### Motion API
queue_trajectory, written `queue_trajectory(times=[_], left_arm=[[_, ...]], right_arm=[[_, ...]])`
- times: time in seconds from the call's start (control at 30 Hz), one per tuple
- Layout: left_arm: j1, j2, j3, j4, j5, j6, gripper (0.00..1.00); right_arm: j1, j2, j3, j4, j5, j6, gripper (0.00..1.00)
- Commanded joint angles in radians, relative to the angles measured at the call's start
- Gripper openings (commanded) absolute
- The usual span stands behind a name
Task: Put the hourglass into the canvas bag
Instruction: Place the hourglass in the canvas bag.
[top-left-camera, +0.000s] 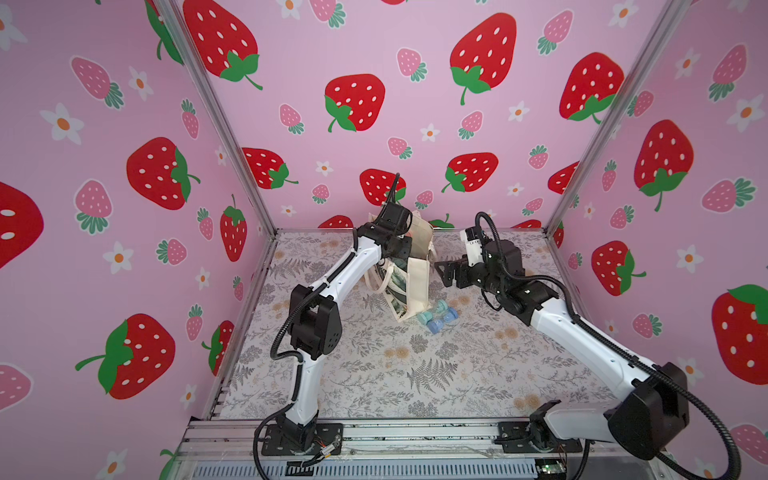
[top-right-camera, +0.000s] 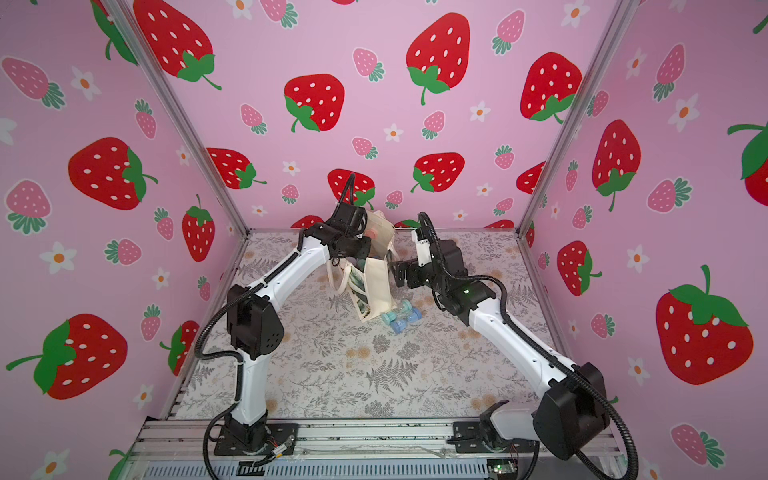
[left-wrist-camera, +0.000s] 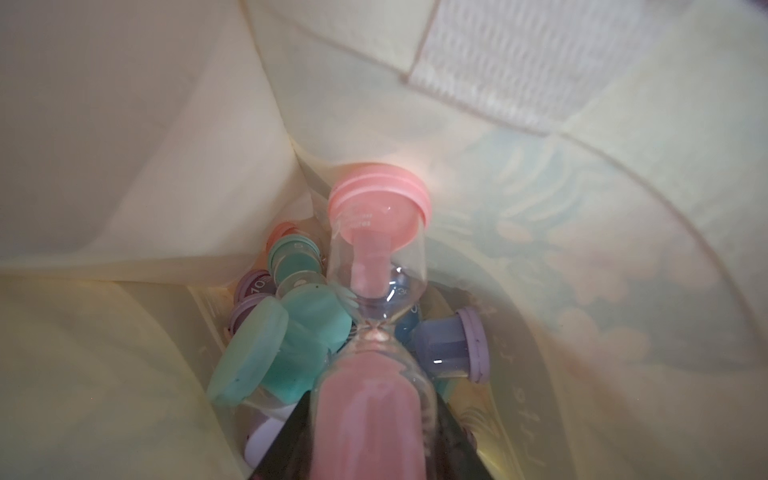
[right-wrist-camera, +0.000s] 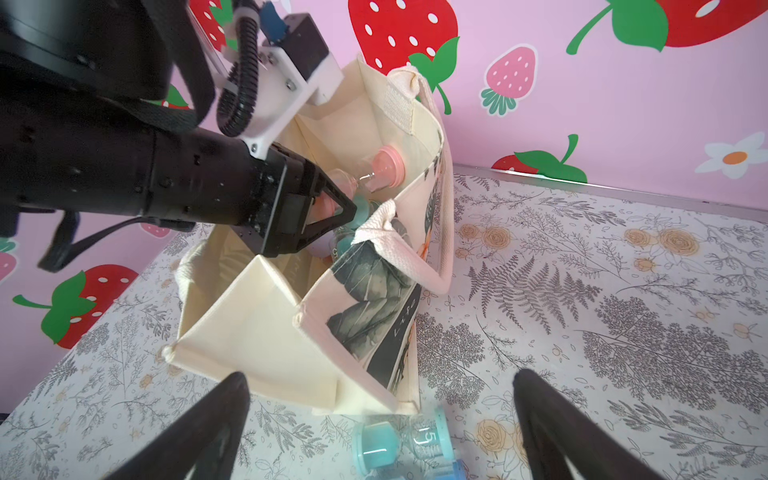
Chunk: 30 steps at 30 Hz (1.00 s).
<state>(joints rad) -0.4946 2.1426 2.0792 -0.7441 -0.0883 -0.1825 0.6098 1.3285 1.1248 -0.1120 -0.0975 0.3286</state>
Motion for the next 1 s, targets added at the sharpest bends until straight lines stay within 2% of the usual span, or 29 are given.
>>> queue_trajectory(times=[0.0, 0.43, 0.77, 0.97], left_arm=[[0.001, 0.026, 0.039, -0.063, -0.007, 0.027, 0.32], [-0.002, -0.008, 0.054, -0.072, 0.004, 0.025, 0.48], [-0.014, -0.12, 0.022, -0.028, 0.018, 0.002, 0.56], [-0.033, -0.233, -0.041, 0.014, -0.004, -0.003, 0.67]], right_arm=[[-0.012, 0.001, -0.002, 0.017, -0.018, 0.017, 0.99], [-0.022, -0.04, 0.0, 0.003, -0.004, 0.02, 0.99], [-0.03, -0.084, -0.006, -0.011, 0.009, 0.019, 0.99], [-0.031, -0.104, -0.014, -0.032, 0.01, 0.028, 0.99]])
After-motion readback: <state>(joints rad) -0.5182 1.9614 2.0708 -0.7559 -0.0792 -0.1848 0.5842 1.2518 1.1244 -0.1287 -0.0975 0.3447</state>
